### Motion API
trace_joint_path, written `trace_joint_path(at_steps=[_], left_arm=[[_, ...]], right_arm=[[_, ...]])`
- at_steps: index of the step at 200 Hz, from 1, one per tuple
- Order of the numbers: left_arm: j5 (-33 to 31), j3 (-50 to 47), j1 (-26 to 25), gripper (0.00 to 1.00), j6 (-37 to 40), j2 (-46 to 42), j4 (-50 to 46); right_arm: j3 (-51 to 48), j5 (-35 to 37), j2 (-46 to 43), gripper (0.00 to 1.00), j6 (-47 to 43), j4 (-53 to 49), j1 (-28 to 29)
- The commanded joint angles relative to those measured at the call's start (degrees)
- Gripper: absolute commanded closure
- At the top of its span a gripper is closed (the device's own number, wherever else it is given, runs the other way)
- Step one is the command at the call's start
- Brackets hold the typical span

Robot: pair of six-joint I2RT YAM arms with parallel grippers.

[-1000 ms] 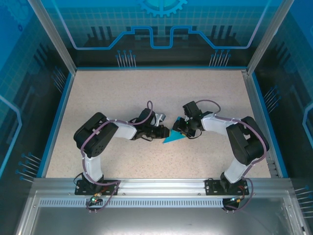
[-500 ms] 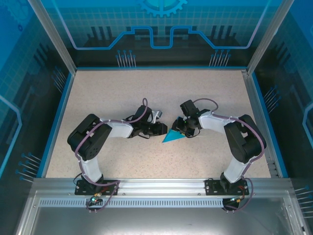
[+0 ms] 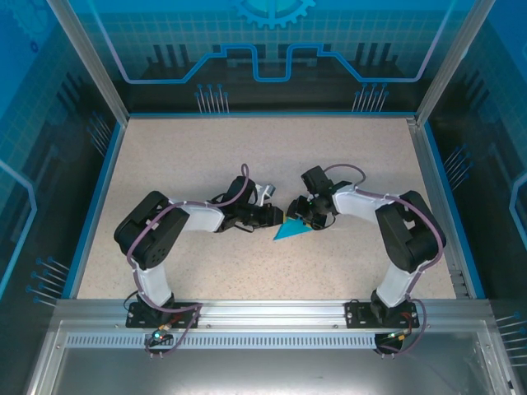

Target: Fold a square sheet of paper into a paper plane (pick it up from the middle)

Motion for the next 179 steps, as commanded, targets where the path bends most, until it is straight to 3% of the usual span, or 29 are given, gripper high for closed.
trace_joint_path(at_steps=[1, 60, 179], left_arm=[[3.8, -1.2, 0.3, 0.82, -0.9, -0.4, 2.7], [5.6, 0.9, 0.1, 0.86, -0.1, 1.9, 0.7], [2.0, 6.7, -0.8, 0.94, 3.6, 6.5, -9.1]], right_arm=[[0.1, 0.8, 3.4, 0.43, 1.9, -4.2, 0.6], [1.4, 0.3, 5.6, 0.43, 3.3, -6.5, 0.4], [2.2, -0.8, 7.2, 0.47, 3.7, -8.0, -0.3]])
